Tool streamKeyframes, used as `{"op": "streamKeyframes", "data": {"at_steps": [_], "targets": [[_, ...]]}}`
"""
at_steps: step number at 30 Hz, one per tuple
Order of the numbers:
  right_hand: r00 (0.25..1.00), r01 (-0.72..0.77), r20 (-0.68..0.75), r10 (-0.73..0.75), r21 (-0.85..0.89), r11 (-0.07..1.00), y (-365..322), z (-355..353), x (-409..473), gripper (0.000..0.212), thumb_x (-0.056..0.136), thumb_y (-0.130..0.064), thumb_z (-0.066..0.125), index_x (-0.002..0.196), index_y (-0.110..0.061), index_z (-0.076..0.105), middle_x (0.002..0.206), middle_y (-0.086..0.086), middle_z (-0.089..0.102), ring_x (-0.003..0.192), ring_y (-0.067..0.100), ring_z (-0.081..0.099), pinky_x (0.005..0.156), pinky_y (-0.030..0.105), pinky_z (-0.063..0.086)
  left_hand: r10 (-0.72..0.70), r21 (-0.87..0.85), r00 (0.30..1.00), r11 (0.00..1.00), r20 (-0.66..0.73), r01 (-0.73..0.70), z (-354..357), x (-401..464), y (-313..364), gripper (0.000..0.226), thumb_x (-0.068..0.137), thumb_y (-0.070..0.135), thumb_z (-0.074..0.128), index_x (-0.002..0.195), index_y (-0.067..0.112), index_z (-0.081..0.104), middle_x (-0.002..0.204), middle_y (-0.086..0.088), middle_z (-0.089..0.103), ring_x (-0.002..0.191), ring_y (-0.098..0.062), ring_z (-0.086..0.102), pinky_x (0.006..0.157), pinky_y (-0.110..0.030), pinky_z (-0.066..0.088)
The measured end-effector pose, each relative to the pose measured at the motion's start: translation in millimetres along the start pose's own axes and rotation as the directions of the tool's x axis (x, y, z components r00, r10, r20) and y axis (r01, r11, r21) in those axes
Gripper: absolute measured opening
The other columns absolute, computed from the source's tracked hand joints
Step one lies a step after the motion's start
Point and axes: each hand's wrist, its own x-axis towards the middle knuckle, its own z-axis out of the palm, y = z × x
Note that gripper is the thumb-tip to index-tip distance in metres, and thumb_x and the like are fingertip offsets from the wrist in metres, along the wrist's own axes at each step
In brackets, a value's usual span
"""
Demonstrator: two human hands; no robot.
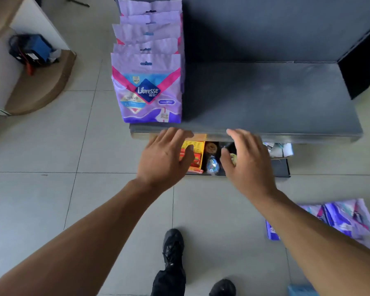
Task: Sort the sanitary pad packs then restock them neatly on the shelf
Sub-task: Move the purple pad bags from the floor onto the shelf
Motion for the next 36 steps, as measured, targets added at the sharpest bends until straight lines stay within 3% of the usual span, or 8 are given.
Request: {"op": "streamKeyframes", "data": {"at_steps": [4,7,12,15,19,25,31,36], "targets": [[0.988,-0.137,0.066,0.141,-0.06,0.989,59.0,-36.5,-62.8,0.045,0.087,-0.031,0.049,0.125,-0.009,0.058,0.119,0.008,0.063,0.109,0.029,0.057,0.085,0.04,0.048,0.048,0.038,0.976,0.998,0.21,-0.057,43.7,-6.2,78.0,0.038,0.09,0.039,0.047,0.121,0.019,0.059,0.117,-0.001,0.062,0.105,-0.026,0.059,0.082,-0.036,0.048],[0.946,-0.281,0.131,0.295,-0.118,0.952,104.8,-61.4,-112.1,0.049,0.084,-0.035,0.047,0.124,-0.009,0.057,0.117,0.011,0.063,0.102,0.034,0.06,0.076,0.042,0.052,0.057,0.074,0.904,0.993,0.423,-0.097,80.5,-8.3,140.1,0.045,0.094,0.043,0.047,0.136,0.025,0.046,0.135,0.002,0.051,0.123,-0.024,0.048,0.098,-0.04,0.041],[0.811,-0.529,0.2,0.55,-0.149,0.835,172.1,-87.5,-193.4,0.05,0.087,-0.035,0.053,0.131,-0.011,0.052,0.122,0.012,0.06,0.107,0.037,0.059,0.077,0.045,0.053,0.101,0.063,0.741,0.98,0.664,-0.19,153.1,-15.6,224.5,0.05,0.097,0.05,0.04,0.143,0.033,0.033,0.147,0.006,0.039,0.135,-0.018,0.036,0.108,-0.038,0.033],[0.675,-0.696,0.223,0.703,-0.125,0.707,203.0,-89.1,-229.9,0.051,0.09,-0.033,0.056,0.136,-0.012,0.048,0.127,0.013,0.057,0.114,0.035,0.056,0.084,0.043,0.05,0.133,0.04,0.616,0.965,0.777,-0.258,197.6,-16.7,259.2,0.048,0.098,0.048,0.038,0.144,0.034,0.031,0.149,0.007,0.036,0.136,-0.016,0.035,0.108,-0.037,0.033],[0.484,-0.859,0.247,0.84,-0.052,0.51,237.6,-75.6,-264.8,0.056,0.094,-0.037,0.055,0.143,-0.019,0.037,0.136,0.007,0.049,0.124,0.024,0.049,0.092,0.035,0.046,0.143,0.017,0.488,0.951,0.861,-0.309,261.1,-11.4,283.3,0.049,0.099,0.047,0.038,0.145,0.032,0.03,0.146,0.004,0.04,0.132,-0.016,0.04,0.103,-0.033,0.037],[0.205,-0.978,0.311,0.928,0.039,0.203,303.4,-21.8,-295.6,0.062,0.096,-0.037,0.053,0.149,-0.017,0.029,0.146,0.006,0.041,0.134,0.02,0.041,0.101,0.032,0.039,0.106,0.015,0.363,0.949,0.926,-0.316,383.8,-6.4,291.7,0.054,0.096,0.052,0.047,0.142,0.027,0.035,0.14,0.0,0.047,0.125,-0.019,0.049,0.097,-0.035,0.047],[-0.076,-0.97,0.394,0.916,0.182,-0.159,372.9,60.8,-326.0,0.063,0.093,-0.034,0.056,0.147,-0.012,0.031,0.141,0.014,0.048,0.128,0.028,0.048,0.103,0.036,0.039,0.067,-0.001,0.321,0.98,0.945,-0.2,484.2,-15.6,279.4,0.051,0.094,0.04,0.058,0.138,0.019,0.042,0.135,-0.005,0.054,0.118,-0.021,0.055,0.084,-0.025,0.04],[-0.17,-0.93,0.525,0.834,0.196,-0.312,426.7,140.3,-349.9,0.061,0.096,-0.034,0.054,0.145,-0.008,0.028,0.137,0.016,0.051,0.123,0.031,0.051,0.089,0.031,0.041,-0.013,0.067,0.316,0.985,0.949,-0.16,575.4,-27.6,245.9,0.053,0.096,0.034,0.057,0.142,0.016,0.038,0.139,-0.009,0.051,0.122,-0.023,0.053,0.087,-0.028,0.045]]}}
